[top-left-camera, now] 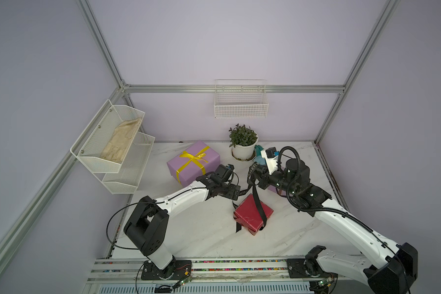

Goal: Untie the ribbon bows on the gift boxes
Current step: Pull the ribbon from the gift box.

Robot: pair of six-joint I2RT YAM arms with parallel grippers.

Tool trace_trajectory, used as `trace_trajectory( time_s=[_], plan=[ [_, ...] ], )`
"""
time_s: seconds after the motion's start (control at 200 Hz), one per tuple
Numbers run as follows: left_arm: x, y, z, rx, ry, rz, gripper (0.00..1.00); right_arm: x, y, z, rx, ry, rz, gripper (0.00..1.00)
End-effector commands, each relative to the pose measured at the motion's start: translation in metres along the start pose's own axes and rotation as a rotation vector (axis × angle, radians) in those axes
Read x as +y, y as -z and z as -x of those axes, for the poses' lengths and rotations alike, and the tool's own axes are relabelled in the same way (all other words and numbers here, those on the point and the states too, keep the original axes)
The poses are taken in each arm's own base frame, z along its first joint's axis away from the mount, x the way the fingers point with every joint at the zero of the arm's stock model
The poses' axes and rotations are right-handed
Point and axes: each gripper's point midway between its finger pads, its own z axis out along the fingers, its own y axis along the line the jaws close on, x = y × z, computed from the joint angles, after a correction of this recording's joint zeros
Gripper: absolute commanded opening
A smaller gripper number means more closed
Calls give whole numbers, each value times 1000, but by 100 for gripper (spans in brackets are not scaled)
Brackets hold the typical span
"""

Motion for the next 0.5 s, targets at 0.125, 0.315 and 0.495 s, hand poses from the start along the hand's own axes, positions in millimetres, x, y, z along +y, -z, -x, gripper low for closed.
trace_trajectory(
  time_s=[0.125,0.315,0.495],
  plan=[
    [-52,52,10,-237,-185,-204,100,-4,-17,0,12,-24,-1,0],
    [-96,68,24,-443,-257,-277,100,9,-11,24,-24,-77,46,0],
    [-96,52,56,-567,-300,-196,100,20,-2,30,-14,-100,91,0]
  ],
)
